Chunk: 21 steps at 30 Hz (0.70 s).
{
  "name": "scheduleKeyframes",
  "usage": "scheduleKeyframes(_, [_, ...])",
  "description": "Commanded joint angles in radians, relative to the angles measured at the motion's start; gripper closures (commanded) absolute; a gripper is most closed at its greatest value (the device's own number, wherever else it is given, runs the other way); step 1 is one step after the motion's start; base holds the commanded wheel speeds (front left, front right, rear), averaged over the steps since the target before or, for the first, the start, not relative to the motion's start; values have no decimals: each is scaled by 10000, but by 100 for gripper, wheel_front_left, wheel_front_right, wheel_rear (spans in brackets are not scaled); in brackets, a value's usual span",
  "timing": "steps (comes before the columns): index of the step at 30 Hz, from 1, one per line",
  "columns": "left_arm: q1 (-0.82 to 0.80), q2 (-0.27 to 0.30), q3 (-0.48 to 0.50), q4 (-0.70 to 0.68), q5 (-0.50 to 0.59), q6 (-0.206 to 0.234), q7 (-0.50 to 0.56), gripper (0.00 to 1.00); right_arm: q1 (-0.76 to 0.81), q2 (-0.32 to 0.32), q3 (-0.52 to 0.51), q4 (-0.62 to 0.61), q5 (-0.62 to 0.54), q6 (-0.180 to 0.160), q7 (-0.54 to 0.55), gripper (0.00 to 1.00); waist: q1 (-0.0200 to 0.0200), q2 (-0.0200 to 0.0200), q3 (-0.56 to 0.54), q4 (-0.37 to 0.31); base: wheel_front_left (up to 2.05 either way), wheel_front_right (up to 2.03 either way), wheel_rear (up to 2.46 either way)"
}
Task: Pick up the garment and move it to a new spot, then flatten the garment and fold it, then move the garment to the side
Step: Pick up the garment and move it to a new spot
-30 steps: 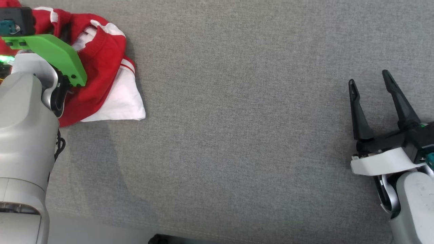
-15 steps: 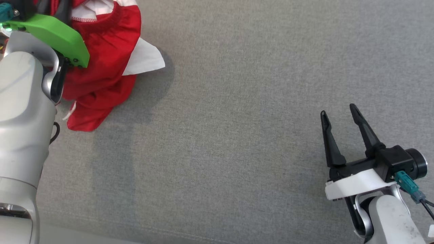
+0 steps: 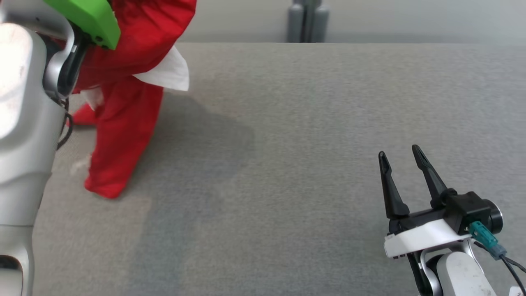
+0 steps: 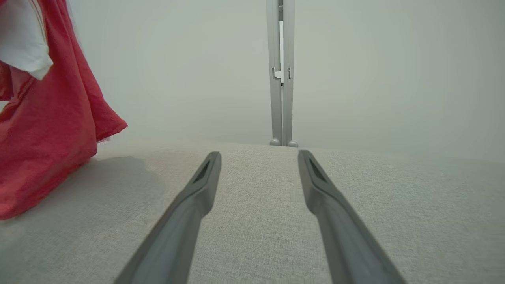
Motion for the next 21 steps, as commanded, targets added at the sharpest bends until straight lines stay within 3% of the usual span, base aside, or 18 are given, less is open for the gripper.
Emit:
scheduleKeyframes(1, [247,-40,-23,-337,-102,95,150,100,159,1,-45,-27,44,-6,-3,0,0,0,-493,-1436,0,0,0])
scheduleKeyframes(11, [1036,-709,-368,-1901,-648,539,1091,100,-108,15,42,-150,506,-6,-3,0,0,0,-53,-3365,0,0,0])
scheduleKeyframes(17, [1957,-1721,-1020,-1347,-880,521,879,100,-378,19,57,-226,686,-4,-3,0,0,0,712,-4059,0,0,0])
scheduleKeyframes(21, [2541,-2294,-1678,-204,-733,324,491,100,-599,20,186,-263,855,-4,-3,0,0,0,1227,-4401,0,0,0])
